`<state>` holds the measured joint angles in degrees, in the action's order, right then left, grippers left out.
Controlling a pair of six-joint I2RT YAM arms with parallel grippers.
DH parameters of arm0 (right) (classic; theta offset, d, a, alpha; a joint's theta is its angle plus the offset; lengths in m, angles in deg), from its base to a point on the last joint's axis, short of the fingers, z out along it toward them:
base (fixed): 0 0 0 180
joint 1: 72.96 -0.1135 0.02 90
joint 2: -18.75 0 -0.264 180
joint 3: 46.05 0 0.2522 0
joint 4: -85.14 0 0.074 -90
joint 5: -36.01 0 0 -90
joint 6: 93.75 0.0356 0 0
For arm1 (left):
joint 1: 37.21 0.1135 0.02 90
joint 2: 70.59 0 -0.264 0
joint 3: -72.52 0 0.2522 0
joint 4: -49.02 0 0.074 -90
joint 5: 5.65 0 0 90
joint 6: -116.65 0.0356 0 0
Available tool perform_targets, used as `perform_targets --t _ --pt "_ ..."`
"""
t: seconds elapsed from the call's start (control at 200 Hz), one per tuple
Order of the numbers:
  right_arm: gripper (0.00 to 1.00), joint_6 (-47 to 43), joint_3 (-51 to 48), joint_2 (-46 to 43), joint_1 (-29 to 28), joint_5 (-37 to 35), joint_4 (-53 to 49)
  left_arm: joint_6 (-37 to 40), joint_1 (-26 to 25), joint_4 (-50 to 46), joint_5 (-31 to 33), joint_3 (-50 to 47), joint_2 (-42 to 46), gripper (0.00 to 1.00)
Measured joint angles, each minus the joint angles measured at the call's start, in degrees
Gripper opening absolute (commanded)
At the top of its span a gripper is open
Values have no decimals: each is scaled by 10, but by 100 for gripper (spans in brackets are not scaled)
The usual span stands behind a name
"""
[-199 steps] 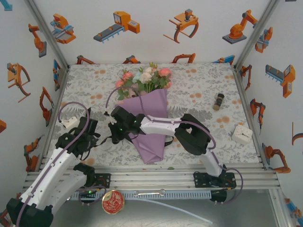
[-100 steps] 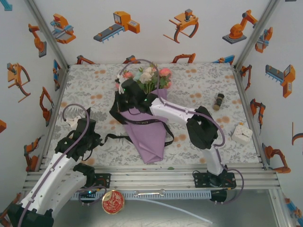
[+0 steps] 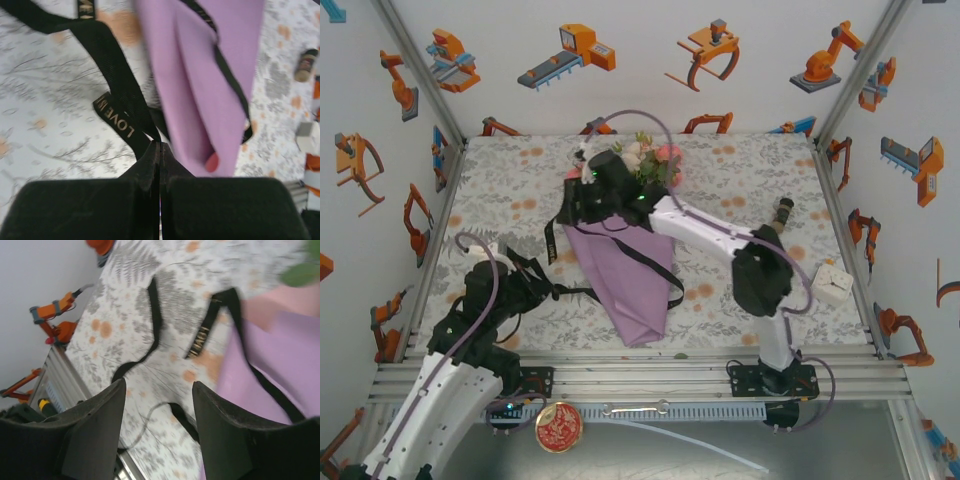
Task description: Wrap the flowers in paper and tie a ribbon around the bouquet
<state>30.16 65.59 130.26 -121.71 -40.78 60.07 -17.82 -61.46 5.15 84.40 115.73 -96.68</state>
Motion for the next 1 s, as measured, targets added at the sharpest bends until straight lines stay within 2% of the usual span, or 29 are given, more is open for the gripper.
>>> perform_targets --t 0.135,0.255,0.275,0.34,0.365,0.451,0.536,0.671,0.806,0.876,1.001 --pt "54 -10 -133 -173 48 -79 2 52 -63 65 -17 85 -114 0" --pt "58 -13 -236 -314 63 -159 3 127 -136 141 -12 210 -287 1" --pt "59 -13 -251 -332 63 -169 2 139 -146 153 -11 231 -316 6" --pt "61 -14 -299 -388 66 -207 0 177 -170 200 -12 300 -422 41" --pt "62 -13 -318 -407 69 -223 -1 190 -179 219 -13 326 -469 49" --pt "65 -9 -377 -465 81 -266 -13 237 -202 267 -16 378 -591 62" --pt "67 -7 -419 -506 94 -298 -33 261 -217 286 -25 377 -653 72" --pt "70 -13 -440 -531 111 -322 -60 287 -224 292 -33 355 -643 76" --pt "67 -73 -431 -490 123 -278 -55 287 -202 280 10 354 -549 76" --pt "64 -124 -400 -425 123 -224 -54 252 -156 264 38 346 -474 76" --pt "64 -229 -296 -265 118 -117 -58 163 -12 204 60 305 -348 78"
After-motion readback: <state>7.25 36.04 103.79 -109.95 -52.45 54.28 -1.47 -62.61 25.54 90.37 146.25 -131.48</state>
